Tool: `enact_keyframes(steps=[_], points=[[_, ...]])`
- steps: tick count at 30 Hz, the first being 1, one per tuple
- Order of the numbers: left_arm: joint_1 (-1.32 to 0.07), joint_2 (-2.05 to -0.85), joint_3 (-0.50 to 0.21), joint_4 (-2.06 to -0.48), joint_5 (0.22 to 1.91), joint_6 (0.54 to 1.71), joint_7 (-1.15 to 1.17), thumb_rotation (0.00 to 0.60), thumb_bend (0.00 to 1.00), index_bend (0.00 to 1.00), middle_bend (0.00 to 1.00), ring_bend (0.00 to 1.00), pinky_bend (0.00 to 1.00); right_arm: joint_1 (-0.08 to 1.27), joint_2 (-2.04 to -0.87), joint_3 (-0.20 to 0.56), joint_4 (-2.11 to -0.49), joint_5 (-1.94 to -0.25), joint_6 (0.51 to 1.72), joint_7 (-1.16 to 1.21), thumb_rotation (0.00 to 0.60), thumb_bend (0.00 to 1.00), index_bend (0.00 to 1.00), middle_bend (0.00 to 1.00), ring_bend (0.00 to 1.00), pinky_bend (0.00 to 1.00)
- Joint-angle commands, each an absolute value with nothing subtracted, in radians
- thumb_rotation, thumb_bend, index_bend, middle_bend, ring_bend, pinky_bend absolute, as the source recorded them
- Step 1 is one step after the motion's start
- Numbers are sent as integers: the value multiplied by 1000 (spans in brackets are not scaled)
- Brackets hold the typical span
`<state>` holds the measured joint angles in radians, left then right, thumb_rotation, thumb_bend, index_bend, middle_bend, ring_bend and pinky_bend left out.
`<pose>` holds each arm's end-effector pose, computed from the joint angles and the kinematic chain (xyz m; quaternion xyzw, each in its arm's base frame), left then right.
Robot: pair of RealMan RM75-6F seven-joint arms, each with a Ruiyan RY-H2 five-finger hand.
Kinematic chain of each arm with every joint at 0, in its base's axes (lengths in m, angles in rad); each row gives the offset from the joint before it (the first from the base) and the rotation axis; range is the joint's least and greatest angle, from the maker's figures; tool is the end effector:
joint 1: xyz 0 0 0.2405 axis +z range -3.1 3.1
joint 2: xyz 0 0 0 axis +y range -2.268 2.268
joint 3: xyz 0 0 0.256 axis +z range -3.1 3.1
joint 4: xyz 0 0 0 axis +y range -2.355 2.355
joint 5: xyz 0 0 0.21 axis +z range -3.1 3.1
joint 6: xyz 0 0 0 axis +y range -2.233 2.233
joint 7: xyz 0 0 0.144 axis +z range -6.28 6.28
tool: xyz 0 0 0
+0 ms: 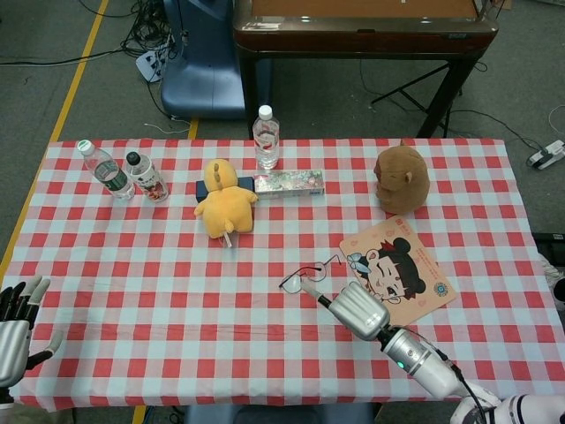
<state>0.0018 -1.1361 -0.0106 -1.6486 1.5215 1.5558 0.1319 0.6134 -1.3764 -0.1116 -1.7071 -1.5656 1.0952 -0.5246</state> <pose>-0.3126 0.1455 0.1534 -0.5931 -0.3767 -0.3518 0.6186 -0.1653 -0.2347 0.0022 0.8612 -0.1841 0.3278 0.3420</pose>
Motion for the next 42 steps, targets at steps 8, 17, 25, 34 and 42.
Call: enact_keyframes(steps=[8, 17, 25, 34, 42], points=[[10, -1133, -10, -1636, 1514, 1563, 113, 600, 320, 0, 0, 0, 0, 658, -1534, -4, -1572, -1397, 966, -630, 600, 703, 0, 1000, 1000, 904], [17, -1137, -10, -1614, 1505, 1564, 90, 600, 320, 0, 0, 0, 0, 673, -1609, 21, -1494, -1242, 883, -667, 600, 703, 0, 1000, 1000, 904], [16, -1138, -11, -1611, 1510, 1564, 86, 600, 320, 0, 0, 0, 0, 683, -1623, 28, -1465, -1144, 830, -640, 600, 703, 0, 1000, 1000, 904], [16, -1138, -12, -1612, 1509, 1564, 84, 600, 320, 0, 0, 0, 0, 641, -1543, -12, -1544, -1376, 969, -477, 600, 703, 0, 1000, 1000, 904], [10, -1142, -12, -1615, 1517, 1559, 88, 600, 320, 0, 0, 0, 0, 545, -1426, -51, -1576, -1560, 1205, -360, 600, 703, 0, 1000, 1000, 904]])
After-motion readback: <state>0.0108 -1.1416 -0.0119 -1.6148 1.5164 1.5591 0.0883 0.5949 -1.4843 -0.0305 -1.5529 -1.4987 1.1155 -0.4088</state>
